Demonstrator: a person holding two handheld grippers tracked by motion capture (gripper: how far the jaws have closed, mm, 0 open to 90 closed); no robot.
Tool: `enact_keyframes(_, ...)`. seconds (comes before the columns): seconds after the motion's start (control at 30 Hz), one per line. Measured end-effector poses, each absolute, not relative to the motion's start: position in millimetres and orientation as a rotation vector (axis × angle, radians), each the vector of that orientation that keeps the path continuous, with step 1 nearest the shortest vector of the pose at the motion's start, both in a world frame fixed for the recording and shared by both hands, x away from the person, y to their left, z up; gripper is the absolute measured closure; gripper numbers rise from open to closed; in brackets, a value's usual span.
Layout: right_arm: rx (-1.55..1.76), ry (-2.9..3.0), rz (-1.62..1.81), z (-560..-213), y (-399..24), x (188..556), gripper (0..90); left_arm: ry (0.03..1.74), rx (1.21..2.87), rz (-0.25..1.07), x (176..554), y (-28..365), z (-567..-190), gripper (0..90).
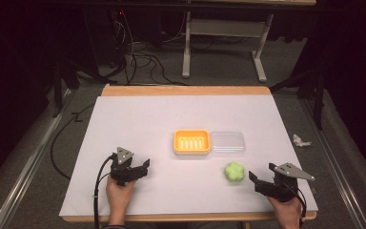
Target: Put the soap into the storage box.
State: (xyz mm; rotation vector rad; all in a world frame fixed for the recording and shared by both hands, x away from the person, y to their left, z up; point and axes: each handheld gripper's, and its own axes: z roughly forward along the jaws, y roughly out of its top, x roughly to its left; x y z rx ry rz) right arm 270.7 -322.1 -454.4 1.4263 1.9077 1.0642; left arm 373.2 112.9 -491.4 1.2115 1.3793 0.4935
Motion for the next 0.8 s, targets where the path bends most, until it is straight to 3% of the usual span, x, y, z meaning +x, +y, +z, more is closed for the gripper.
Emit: enact_keyframes(0.8, 1.308, 2.184, 0.909, -455, -276, 291, 14.8, 1.382, 1.212, 0.486, 374, 113, -492, 22.6)
